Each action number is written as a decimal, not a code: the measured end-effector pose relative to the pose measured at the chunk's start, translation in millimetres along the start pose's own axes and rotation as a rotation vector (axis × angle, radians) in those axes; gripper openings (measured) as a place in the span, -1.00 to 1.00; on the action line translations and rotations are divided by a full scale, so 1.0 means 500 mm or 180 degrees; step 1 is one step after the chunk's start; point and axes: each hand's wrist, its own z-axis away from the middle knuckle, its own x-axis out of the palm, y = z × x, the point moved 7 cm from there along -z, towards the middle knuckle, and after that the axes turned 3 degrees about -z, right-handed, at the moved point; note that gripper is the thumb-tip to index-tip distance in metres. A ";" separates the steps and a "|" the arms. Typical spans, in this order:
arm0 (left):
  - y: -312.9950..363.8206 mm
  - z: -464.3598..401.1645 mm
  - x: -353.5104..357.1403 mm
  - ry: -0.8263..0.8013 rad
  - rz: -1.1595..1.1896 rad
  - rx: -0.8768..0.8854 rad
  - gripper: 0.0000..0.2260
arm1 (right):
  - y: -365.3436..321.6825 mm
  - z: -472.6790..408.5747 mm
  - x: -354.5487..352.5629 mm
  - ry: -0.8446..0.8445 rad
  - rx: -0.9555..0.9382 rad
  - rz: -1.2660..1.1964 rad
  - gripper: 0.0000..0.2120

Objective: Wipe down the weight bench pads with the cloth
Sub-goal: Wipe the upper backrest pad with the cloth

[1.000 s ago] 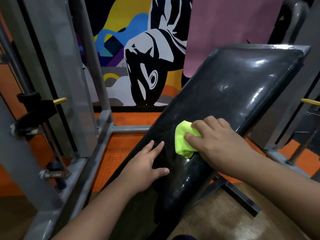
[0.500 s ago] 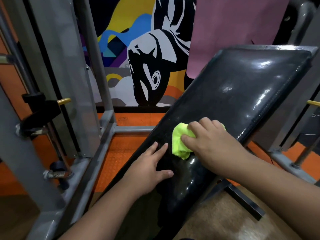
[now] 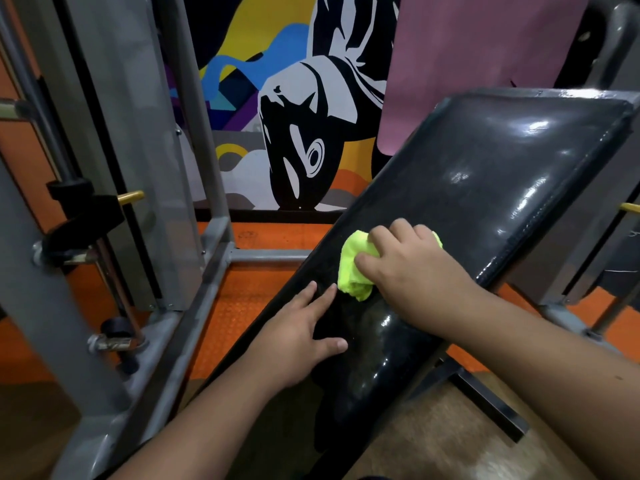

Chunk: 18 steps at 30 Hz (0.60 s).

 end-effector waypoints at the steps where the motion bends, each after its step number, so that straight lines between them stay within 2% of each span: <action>1: 0.003 0.003 0.001 -0.0012 0.0007 0.0018 -0.21 | 0.001 0.009 0.003 -0.0015 -0.0046 0.0005 -0.66; 5: 0.002 0.001 0.000 0.0003 -0.0017 -0.0001 -0.20 | 0.031 -0.016 -0.013 0.0024 0.0255 -0.0030 -0.70; 9: 0.001 0.001 0.001 0.0000 0.0030 0.0014 -0.20 | 0.005 -0.009 0.000 0.0040 -0.0051 0.0081 -0.70; 13: 0.002 0.003 0.000 -0.0003 -0.0018 -0.0021 -0.20 | 0.036 -0.039 -0.016 0.0064 0.0257 0.0019 -0.71; 16: 0.002 0.004 0.000 -0.0026 -0.0036 -0.0039 -0.20 | 0.004 -0.037 0.000 -0.0009 -0.0033 0.0137 -0.74; 18: 0.008 0.008 0.001 -0.0022 -0.0024 -0.0017 -0.21 | 0.012 -0.024 0.000 0.0042 0.0011 0.0126 -0.72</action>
